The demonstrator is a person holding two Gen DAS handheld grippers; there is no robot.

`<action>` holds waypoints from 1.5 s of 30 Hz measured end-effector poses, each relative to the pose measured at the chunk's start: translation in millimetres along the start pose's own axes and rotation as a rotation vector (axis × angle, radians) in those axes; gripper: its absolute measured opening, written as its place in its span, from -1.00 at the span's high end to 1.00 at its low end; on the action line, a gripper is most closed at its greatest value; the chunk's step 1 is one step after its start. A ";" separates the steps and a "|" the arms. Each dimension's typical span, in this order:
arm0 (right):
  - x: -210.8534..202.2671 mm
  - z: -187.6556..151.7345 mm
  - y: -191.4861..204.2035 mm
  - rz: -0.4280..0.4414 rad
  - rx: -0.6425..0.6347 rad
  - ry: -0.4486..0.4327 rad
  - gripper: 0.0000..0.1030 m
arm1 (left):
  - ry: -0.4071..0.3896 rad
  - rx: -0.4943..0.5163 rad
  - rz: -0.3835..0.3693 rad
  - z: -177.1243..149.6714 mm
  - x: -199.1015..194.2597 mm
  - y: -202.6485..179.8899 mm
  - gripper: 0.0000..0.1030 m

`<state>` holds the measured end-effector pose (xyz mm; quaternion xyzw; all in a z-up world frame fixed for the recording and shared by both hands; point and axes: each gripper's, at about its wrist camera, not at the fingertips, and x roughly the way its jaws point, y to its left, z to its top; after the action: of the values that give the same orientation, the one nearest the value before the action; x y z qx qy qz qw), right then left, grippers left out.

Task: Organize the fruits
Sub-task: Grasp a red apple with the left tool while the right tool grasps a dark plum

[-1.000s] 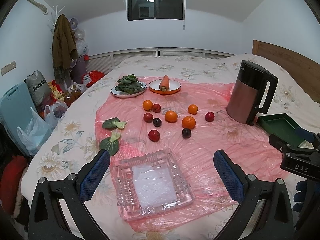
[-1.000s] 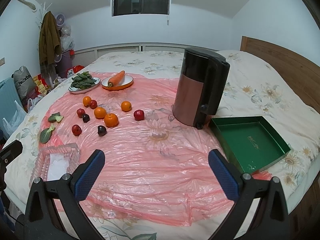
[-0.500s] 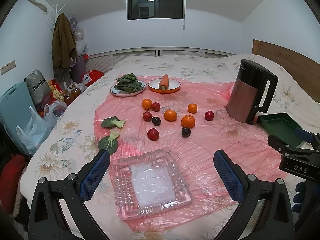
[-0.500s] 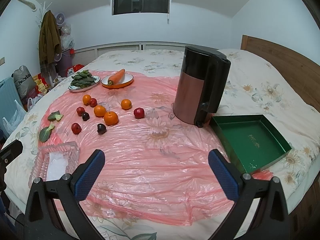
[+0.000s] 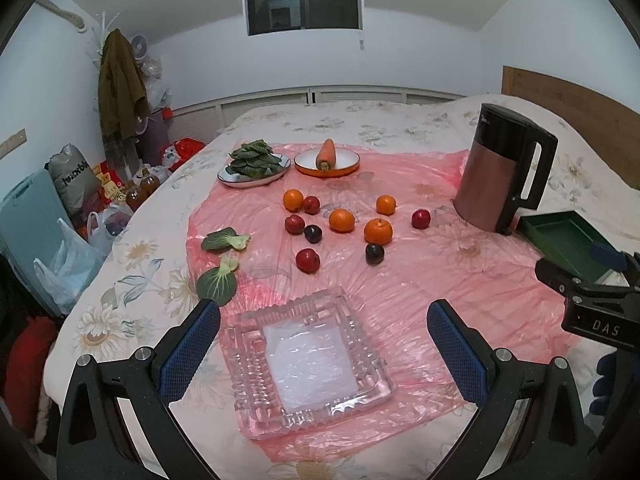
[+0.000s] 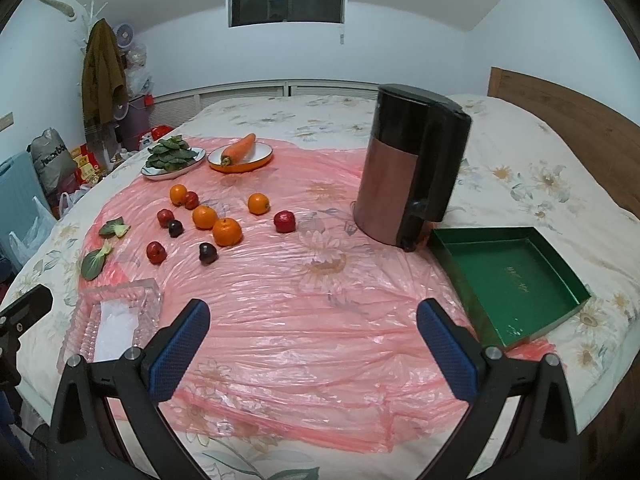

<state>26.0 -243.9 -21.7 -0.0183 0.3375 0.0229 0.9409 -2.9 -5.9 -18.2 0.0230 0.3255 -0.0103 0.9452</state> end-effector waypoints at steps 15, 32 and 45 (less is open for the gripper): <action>54.2 15.6 24.4 0.201 -0.043 0.067 -1.00 | 0.117 -0.099 -0.072 18.7 50.7 39.5 -0.98; 167.1 34.8 75.6 0.430 -0.060 0.240 -0.30 | 0.285 0.012 -0.132 42.6 175.7 37.1 -0.33; 218.3 40.3 101.7 0.451 -0.062 0.296 0.34 | 0.340 -0.015 -0.191 44.5 219.9 45.6 -0.07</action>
<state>214.2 -133.6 -131.4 0.0255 0.4663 0.2393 0.8513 199.4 36.3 -116.9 -0.0138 0.4814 -0.0936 0.8714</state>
